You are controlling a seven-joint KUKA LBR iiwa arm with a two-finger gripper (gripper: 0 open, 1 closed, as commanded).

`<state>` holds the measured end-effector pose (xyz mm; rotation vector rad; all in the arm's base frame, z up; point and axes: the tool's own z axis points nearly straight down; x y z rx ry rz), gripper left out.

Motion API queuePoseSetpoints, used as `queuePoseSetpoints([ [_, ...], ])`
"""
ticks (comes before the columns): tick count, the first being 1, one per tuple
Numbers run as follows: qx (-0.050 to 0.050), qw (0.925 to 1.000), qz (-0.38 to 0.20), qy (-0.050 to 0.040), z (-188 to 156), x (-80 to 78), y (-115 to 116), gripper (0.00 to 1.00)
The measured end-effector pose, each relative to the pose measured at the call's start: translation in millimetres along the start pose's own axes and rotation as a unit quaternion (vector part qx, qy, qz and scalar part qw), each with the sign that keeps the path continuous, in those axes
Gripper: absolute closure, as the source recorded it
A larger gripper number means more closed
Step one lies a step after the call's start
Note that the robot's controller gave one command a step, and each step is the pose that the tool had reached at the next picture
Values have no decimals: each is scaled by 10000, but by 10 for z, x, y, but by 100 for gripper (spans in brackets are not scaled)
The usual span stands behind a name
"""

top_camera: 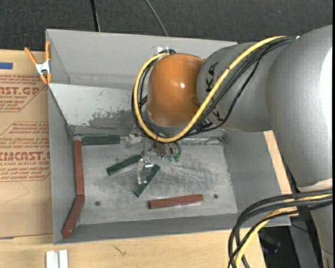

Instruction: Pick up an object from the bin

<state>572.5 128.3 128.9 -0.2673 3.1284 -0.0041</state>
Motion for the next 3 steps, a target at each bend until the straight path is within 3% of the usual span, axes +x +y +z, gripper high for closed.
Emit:
queuePoseSetpoints([
  [1, -16, 9956, -942, -3, -76, 4, 93, 0],
  [2, -48, 9972, -751, -44, 567, -177, -39, 0],
  [3, -13, 9918, -1274, -57, 516, -126, -8, 100],
])
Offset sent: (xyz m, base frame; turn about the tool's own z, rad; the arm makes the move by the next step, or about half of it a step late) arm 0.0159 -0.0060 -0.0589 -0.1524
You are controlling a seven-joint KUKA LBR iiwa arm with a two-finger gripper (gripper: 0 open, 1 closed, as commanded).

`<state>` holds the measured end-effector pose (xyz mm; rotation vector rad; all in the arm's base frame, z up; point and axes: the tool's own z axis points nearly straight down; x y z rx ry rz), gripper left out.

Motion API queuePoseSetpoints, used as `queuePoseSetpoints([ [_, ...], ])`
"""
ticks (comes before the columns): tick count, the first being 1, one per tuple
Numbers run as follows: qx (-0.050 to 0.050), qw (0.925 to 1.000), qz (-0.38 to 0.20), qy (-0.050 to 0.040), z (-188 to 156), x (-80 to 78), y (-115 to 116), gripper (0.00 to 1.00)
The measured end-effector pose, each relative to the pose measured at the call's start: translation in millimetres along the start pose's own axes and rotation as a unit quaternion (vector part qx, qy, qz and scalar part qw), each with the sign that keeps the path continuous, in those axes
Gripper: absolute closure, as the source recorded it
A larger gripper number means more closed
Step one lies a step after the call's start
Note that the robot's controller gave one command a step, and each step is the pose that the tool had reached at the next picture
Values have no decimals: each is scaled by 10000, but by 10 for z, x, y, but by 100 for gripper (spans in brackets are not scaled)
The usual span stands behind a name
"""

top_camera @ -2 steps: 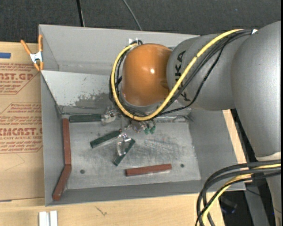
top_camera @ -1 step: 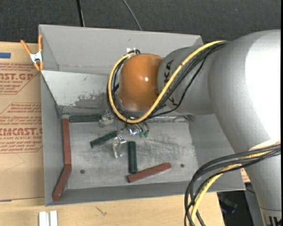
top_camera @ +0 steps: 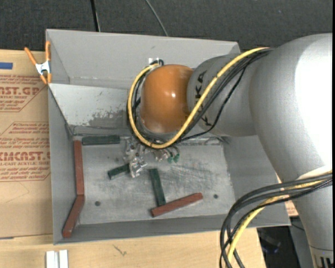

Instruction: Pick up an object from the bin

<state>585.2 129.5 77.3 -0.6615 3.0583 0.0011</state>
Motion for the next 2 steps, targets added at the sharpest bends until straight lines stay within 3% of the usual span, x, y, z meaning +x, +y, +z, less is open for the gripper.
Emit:
queuePoseSetpoints([
  [2, -1, 10000, 0, 16, -8, -3, -2, 100],
])
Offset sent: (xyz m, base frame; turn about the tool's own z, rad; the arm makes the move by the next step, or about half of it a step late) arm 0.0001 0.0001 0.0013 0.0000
